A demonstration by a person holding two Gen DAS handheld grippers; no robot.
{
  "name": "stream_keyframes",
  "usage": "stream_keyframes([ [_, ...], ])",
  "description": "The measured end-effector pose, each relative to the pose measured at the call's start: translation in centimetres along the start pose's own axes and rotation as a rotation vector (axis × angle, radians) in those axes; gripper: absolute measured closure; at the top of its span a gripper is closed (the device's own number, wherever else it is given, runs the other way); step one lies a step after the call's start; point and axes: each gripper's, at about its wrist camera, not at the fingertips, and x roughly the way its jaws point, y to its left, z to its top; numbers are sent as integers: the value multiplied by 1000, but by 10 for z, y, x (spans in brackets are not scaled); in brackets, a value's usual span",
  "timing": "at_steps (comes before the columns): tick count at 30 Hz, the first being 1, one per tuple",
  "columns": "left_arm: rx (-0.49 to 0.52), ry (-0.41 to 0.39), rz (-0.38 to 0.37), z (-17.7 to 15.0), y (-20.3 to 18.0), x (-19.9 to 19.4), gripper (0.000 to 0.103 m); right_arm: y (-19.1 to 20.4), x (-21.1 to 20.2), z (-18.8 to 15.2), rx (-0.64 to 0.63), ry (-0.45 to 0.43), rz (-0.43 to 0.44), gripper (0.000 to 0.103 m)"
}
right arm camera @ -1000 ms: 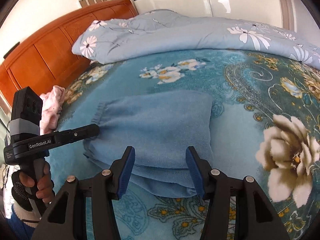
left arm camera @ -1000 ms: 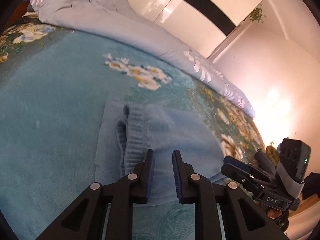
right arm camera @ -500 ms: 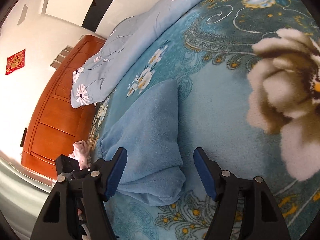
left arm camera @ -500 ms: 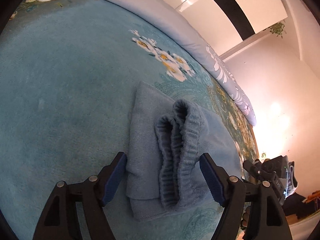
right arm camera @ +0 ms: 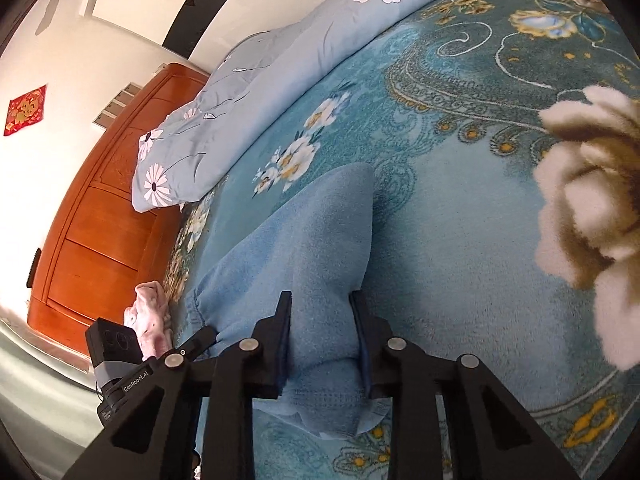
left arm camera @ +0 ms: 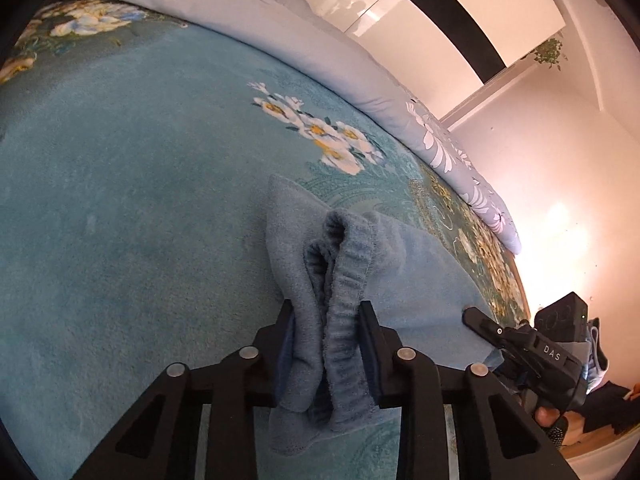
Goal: Fold clothes
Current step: 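Carry the folded sweatpants with both tools onto the stack of folded clothes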
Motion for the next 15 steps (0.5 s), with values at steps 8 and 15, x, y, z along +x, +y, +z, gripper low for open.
stream_keyframes([
  [8,197,-67,-109,-5,-131,-53,74,49,-116,-8,-168,-109,38,78],
  [15,376,-110,-217,-8,-254,-94,74,42,-277,11,-255,-268,-66,78],
])
